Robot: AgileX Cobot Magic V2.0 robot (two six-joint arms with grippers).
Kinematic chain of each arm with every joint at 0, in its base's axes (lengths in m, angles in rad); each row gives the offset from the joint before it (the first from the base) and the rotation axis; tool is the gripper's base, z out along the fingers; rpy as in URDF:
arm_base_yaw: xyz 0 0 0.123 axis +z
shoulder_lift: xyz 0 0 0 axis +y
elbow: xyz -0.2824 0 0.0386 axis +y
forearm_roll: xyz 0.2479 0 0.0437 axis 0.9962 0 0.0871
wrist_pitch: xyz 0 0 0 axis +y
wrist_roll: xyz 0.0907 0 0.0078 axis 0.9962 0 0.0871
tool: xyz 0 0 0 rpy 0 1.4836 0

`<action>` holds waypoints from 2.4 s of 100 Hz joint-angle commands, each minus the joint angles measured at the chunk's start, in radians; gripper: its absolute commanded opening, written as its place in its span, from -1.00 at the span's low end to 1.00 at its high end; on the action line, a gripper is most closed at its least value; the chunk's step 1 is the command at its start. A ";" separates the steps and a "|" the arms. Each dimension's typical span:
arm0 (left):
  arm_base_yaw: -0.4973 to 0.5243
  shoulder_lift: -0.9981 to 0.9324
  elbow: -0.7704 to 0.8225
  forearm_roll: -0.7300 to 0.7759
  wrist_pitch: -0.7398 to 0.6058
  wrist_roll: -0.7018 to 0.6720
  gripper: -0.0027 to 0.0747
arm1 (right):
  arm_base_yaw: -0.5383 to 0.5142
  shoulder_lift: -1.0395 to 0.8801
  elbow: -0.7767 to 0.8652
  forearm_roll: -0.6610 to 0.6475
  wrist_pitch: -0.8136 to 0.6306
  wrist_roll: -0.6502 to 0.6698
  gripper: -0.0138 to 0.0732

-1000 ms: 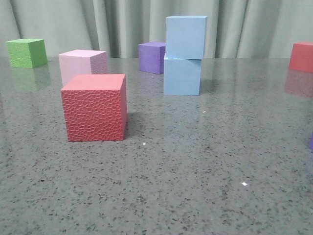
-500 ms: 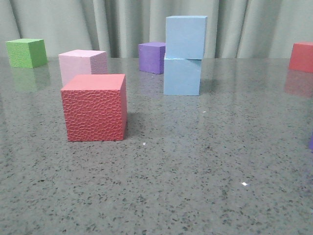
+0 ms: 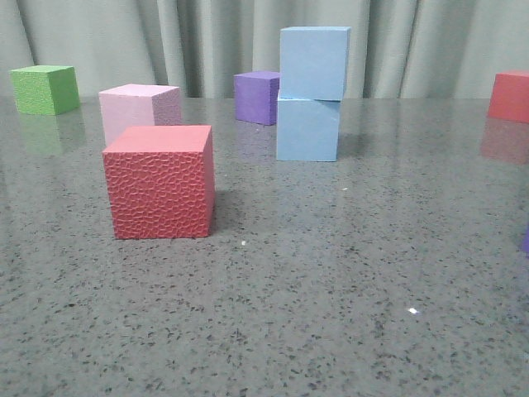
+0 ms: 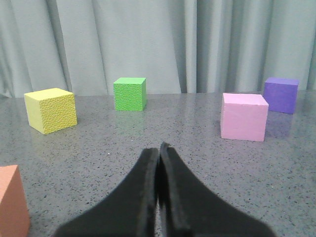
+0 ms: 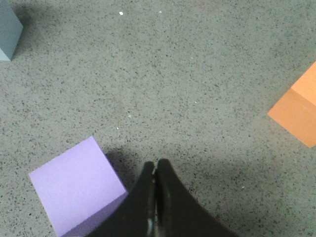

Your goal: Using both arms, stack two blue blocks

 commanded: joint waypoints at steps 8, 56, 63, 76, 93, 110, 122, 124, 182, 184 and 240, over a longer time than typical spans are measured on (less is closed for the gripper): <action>-0.006 0.009 0.042 0.002 -0.075 -0.001 -0.98 | -0.004 -0.097 0.068 -0.013 -0.187 -0.046 -0.96; -0.006 0.009 0.042 0.002 -0.075 -0.001 -0.98 | -0.004 -0.496 0.372 0.068 -0.347 -0.188 -0.96; -0.006 0.009 0.042 0.002 -0.075 -0.001 -0.98 | -0.004 -0.549 0.412 0.118 -0.355 -0.255 -0.96; -0.006 0.009 0.042 0.002 -0.075 -0.001 -0.98 | -0.038 -0.633 0.481 0.194 -0.403 -0.352 -0.96; -0.006 0.009 0.042 0.002 -0.075 -0.001 -0.98 | -0.131 -0.693 0.560 0.241 -0.488 -0.356 -0.96; -0.006 0.009 0.042 0.002 -0.075 -0.001 -0.98 | -0.178 -0.695 0.616 0.261 -0.598 -0.355 -0.96; -0.006 0.009 0.042 0.002 -0.075 -0.001 -0.98 | -0.178 -0.695 0.645 0.261 -0.673 -0.355 -0.96; -0.006 0.009 0.042 0.002 -0.075 -0.001 -0.98 | -0.178 -0.695 0.648 0.261 -0.684 -0.355 -0.96; -0.006 0.009 0.042 0.002 -0.075 -0.001 -0.98 | -0.178 -0.695 0.806 0.308 -0.915 -0.351 -0.96; -0.006 0.009 0.042 0.002 -0.075 -0.001 -0.98 | -0.178 -0.695 0.806 0.308 -0.915 -0.351 -0.96; -0.006 0.009 0.042 0.002 -0.075 -0.001 -0.98 | -0.178 -0.695 0.806 0.307 -0.921 -0.351 -0.96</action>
